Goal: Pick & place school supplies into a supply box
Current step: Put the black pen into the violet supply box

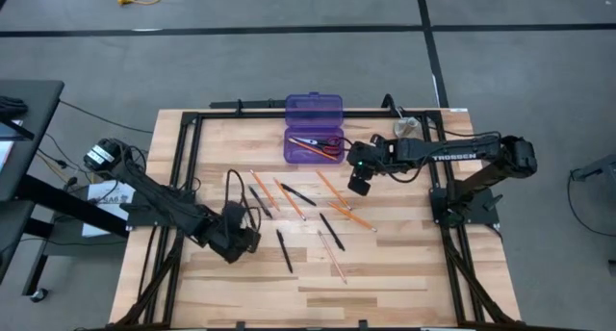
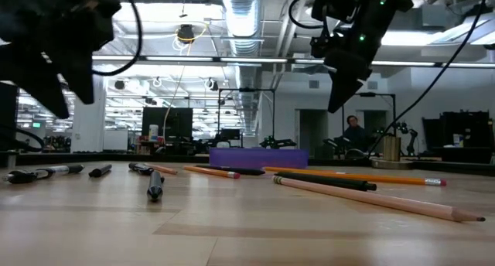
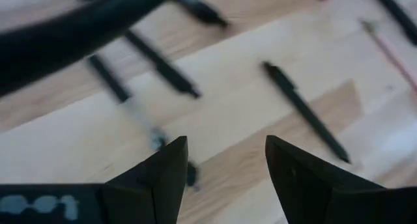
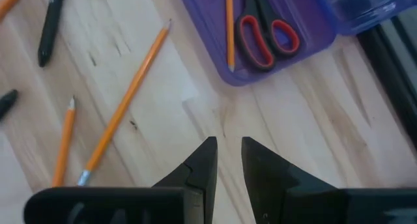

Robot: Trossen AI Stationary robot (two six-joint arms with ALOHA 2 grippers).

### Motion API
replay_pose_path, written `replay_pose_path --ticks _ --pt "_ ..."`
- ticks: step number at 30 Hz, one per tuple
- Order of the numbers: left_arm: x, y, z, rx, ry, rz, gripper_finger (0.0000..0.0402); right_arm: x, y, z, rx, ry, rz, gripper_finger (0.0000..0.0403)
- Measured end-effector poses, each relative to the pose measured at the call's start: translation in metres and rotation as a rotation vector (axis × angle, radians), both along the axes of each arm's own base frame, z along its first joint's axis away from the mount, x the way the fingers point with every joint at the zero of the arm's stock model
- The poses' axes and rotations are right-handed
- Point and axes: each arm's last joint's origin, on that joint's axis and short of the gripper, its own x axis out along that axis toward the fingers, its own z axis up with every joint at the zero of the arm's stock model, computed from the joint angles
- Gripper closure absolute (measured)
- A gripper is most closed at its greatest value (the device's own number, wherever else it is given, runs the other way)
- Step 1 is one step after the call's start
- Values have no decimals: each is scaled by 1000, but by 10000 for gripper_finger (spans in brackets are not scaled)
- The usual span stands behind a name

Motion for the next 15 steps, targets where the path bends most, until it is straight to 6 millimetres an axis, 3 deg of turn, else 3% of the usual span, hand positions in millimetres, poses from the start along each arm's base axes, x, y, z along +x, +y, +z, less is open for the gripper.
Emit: replay_pose_path --ticks 6,15 --pt "-11 2 -3 2 73 123 207 -4 3 -2 -1 58 34 337" --pt "-8 12 -2 58 40 204 207 -7 8 -3 -7 107 80 337"
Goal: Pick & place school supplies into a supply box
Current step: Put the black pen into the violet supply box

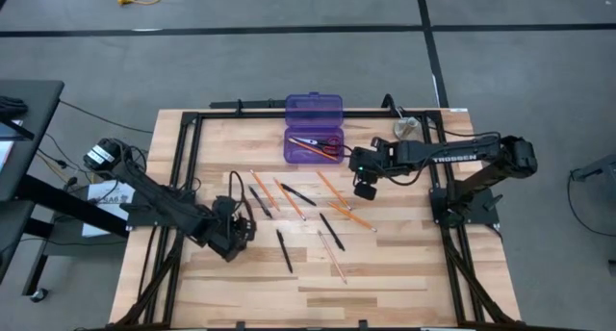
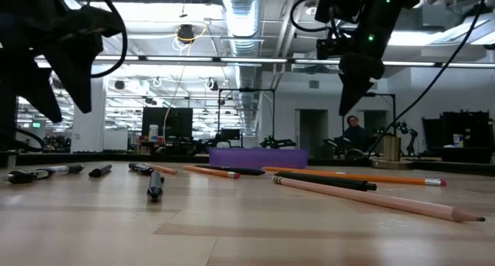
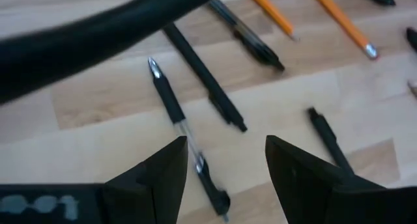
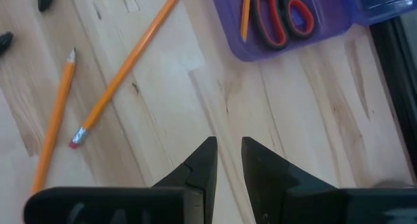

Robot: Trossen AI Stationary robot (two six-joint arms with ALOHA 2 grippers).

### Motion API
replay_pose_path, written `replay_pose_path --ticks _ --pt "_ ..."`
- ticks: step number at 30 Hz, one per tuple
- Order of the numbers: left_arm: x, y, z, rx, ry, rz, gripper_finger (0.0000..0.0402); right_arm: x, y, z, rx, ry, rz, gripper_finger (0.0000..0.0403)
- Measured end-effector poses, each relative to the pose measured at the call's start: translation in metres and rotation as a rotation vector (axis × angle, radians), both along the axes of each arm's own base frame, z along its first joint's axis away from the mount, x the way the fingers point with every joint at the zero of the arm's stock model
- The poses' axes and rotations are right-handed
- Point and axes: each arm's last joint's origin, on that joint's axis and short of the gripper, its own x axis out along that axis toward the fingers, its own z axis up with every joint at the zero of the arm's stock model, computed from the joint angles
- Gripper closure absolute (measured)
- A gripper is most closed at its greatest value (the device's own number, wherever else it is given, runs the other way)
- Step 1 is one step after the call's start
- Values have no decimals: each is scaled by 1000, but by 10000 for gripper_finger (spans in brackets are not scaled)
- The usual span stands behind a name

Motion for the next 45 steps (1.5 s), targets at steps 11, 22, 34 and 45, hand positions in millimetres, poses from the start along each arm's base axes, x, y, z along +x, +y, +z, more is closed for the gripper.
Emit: replay_pose_path --ticks 11,22,34,45 --pt "6 -3 -26 4 113 43 207 -3 1 -1 2 40 10 337" --pt "9 -6 -34 -1 144 45 207 -3 1 -1 0 38 16 337" --pt "15 -7 -51 -15 219 75 207 -3 1 -1 -3 38 25 337" --pt "19 -8 -59 -15 220 77 207 -3 1 -1 -3 38 28 337"
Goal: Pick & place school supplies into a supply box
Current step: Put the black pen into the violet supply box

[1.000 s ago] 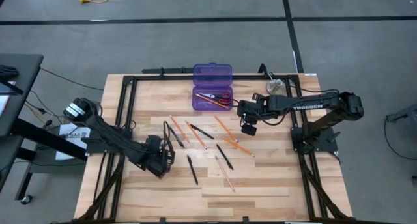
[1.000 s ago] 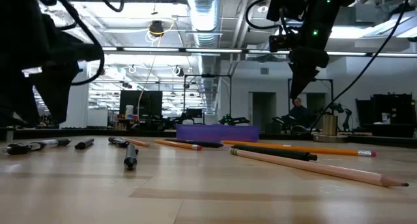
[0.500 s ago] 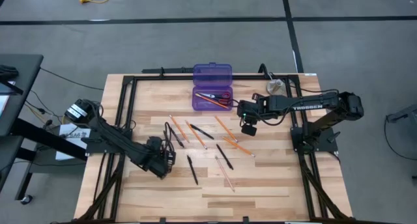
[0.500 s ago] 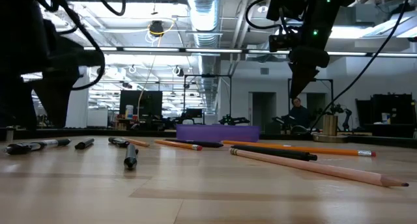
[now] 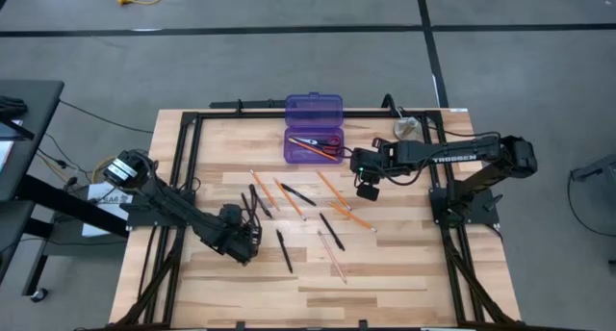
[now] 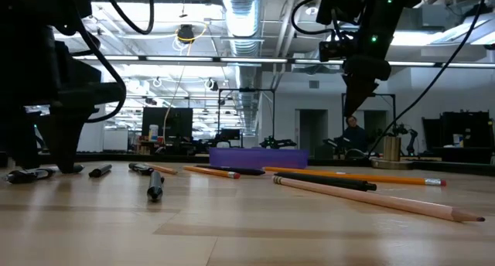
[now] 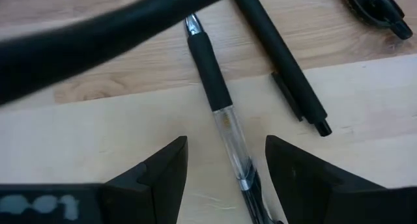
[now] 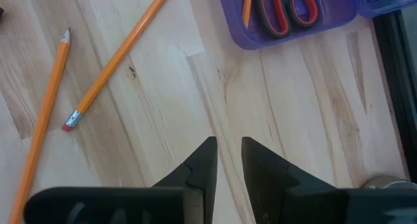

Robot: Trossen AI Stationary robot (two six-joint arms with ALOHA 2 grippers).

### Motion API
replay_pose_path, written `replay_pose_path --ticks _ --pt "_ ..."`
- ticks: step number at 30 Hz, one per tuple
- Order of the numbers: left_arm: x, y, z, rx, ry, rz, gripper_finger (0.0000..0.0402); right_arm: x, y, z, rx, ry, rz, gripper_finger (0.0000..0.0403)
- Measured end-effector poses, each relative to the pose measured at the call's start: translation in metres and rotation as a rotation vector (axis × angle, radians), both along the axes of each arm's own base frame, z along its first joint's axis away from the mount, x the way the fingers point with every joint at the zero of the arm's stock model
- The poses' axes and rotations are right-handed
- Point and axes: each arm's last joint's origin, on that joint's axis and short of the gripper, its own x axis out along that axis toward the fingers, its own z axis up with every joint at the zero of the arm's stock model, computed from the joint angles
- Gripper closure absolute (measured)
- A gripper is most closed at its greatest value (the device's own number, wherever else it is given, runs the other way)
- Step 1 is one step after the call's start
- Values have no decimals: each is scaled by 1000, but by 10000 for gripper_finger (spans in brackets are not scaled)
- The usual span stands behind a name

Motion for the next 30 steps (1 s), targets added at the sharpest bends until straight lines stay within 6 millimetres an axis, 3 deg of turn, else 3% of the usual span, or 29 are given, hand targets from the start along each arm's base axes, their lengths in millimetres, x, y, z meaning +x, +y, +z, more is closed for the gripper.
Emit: replay_pose_path --ticks 30 --pt "3 3 0 -31 1 25 207 0 0 0 -3 3 10 337"
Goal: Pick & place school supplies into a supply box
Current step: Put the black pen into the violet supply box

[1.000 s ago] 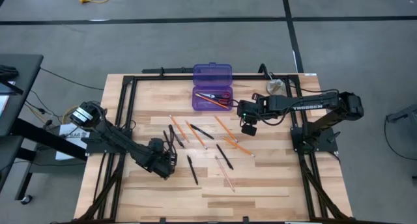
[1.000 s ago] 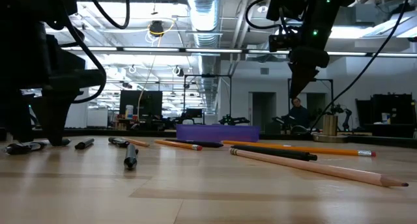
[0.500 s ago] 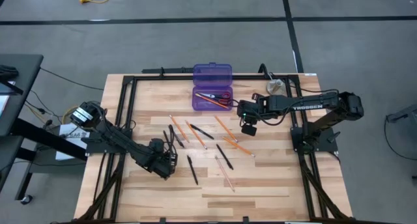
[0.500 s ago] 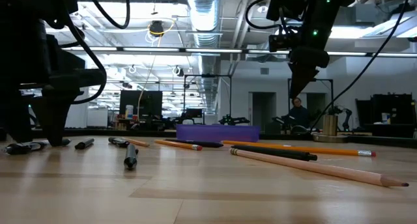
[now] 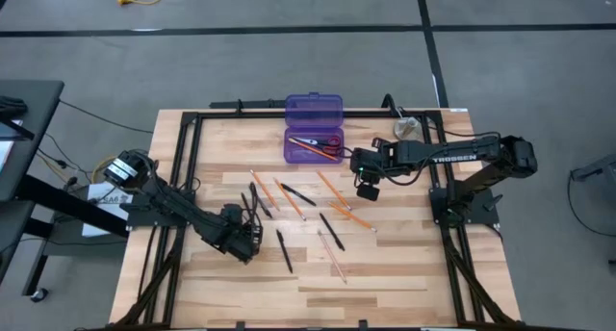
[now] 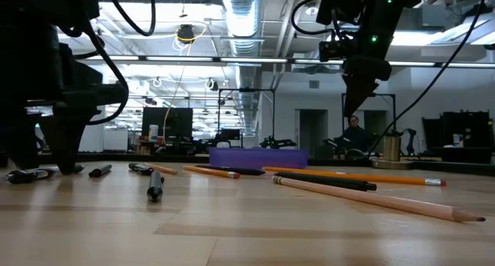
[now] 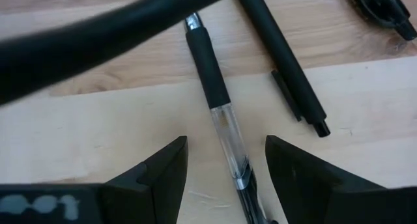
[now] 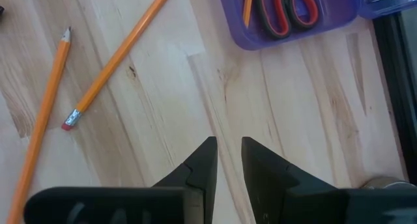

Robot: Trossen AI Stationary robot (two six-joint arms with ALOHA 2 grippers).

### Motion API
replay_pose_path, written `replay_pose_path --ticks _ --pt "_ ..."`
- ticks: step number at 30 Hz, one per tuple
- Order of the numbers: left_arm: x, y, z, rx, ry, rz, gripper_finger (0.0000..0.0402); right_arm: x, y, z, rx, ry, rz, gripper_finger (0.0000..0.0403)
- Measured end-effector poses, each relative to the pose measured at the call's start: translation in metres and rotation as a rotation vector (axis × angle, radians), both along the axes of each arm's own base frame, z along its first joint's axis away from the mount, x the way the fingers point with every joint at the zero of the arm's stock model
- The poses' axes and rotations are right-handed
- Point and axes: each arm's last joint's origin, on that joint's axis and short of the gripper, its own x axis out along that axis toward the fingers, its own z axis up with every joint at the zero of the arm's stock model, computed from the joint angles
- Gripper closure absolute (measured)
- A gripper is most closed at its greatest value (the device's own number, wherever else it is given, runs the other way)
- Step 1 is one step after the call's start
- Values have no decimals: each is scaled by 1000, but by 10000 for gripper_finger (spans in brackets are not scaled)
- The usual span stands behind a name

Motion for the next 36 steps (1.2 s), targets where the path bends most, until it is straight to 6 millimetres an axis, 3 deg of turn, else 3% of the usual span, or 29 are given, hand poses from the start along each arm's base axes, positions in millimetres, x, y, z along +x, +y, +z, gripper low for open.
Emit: replay_pose_path --ticks 9,27,36 --pt "2 5 0 -13 18 -9 214 0 0 0 -1 1 5 337" --pt "3 6 0 -16 28 -29 347 0 0 0 -3 3 12 337" --pt "3 6 0 -17 22 -9 366 0 0 0 -4 5 16 337"
